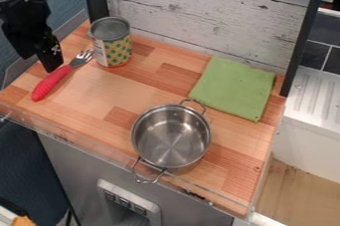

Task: Move the silver pot to upper left side of the counter beside the red fork

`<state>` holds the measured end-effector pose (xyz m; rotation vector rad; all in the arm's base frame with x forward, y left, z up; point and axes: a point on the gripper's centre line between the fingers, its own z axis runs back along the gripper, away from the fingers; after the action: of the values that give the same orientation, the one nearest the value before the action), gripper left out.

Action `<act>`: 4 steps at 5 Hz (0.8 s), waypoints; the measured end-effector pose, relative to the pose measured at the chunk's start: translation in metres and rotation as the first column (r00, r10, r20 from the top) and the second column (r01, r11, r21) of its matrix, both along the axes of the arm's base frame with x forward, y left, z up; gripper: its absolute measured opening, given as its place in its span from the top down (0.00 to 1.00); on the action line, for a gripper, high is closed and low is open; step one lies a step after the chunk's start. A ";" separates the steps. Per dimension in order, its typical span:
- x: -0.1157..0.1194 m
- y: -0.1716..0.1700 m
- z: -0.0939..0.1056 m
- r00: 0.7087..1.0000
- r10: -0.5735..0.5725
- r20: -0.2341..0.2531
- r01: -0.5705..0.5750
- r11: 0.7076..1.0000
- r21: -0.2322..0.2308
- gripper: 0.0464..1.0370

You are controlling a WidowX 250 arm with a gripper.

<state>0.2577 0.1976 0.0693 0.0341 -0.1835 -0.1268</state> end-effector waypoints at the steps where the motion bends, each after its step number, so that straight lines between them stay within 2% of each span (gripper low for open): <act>1: -0.002 -0.003 -0.009 1.000 0.001 -0.021 -0.002 1.000 -0.021 0.04; 2: -0.007 -0.045 -0.014 0.998 -0.055 -0.042 0.052 0.997 -0.064 0.04; 4: 0.003 -0.133 -0.016 0.991 -0.125 -0.044 0.122 0.991 -0.059 0.04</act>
<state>0.2605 0.0645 0.0528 -0.0362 -0.1413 -0.2458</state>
